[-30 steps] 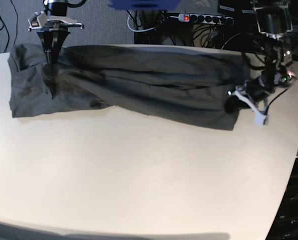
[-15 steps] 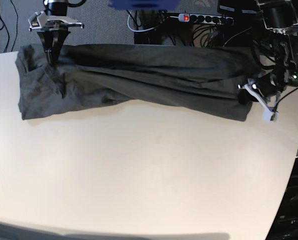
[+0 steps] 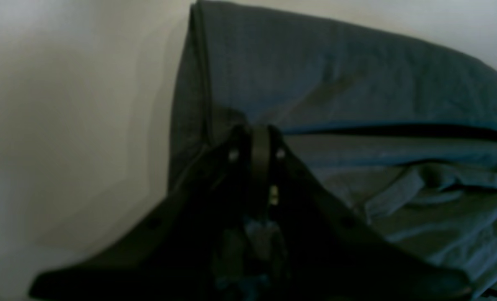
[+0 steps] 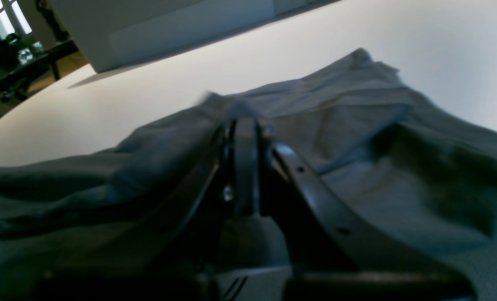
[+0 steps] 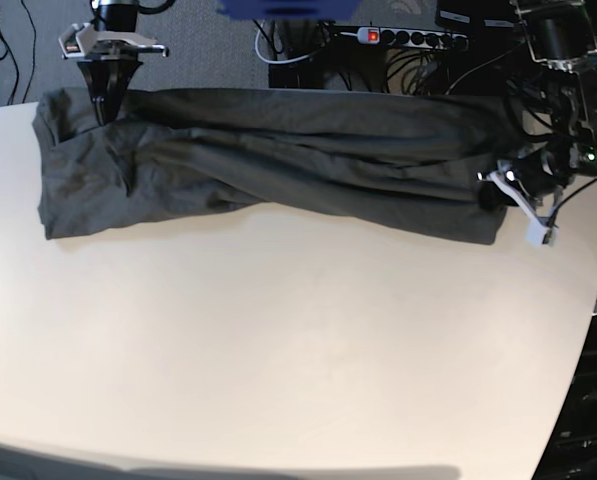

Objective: Fold the T-shirt properly
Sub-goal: 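Open the right gripper and lift it off the folded shirt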

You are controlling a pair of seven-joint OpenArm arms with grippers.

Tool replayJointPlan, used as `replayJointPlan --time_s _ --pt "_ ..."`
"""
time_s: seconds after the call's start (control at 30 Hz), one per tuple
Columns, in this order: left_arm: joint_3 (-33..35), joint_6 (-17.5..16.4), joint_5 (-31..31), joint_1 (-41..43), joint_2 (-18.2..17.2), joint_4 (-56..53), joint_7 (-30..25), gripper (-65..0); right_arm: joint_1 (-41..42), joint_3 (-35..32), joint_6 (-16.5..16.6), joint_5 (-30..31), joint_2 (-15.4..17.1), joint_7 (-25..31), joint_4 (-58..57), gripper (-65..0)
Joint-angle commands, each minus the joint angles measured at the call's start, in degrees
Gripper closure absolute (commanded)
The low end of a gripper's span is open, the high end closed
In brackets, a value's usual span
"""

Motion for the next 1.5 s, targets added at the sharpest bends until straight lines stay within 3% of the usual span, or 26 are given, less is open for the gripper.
replayJointPlan --time_s 0.0,0.17,0.27,0.43,0.53,0.7,0.93,1.07,1.47 --pt "-0.1 1.3 2.6 -0.1 -0.6 0.0 1.7 -3.6 -0.6 0.2 0.1 0.9 0.3 2.8 0.5 -1.5" --pt "-0.1 1.3 2.6 -0.1 -0.6 0.0 1.7 -3.6 -0.8 0.3 0.1 1.1 0.2 5.0 0.5 -4.5" --pt "0.0 1.3 2.6 -0.1 -0.6 0.0 1.7 -3.6 -0.6 2.1 0.1 1.1 0.1 5.0 0.5 -11.8" --pt "0.0 1.3 2.6 -0.2 -0.6 0.0 1.7 -3.6 0.6 2.7 0.1 0.2 0.6 4.6 0.7 -32.4" --pt "0.0 1.3 2.5 -0.2 -0.5 0.0 1.7 -3.6 1.5 2.7 0.1 -2.7 2.8 4.5 0.7 -36.9" --pt "0.0 1.3 2.6 -0.2 -0.5 0.0 1.7 -3.6 6.3 3.1 0.1 -5.7 5.8 2.4 -1.6 -34.7" --pt "0.0 1.3 2.6 0.0 -0.5 0.0 1.7 -3.6 9.4 3.2 0.1 -6.0 8.0 -0.1 -1.4 -11.2" --pt "0.0 1.3 2.7 -0.1 0.3 0.0 1.7 -3.6 11.6 3.0 0.1 -6.1 8.0 -3.2 -1.4 -1.9" --pt "0.0 1.8 2.7 -0.2 0.3 0.0 1.7 -3.6 17.5 0.8 0.1 -6.2 8.9 -20.4 -5.4 -0.7"
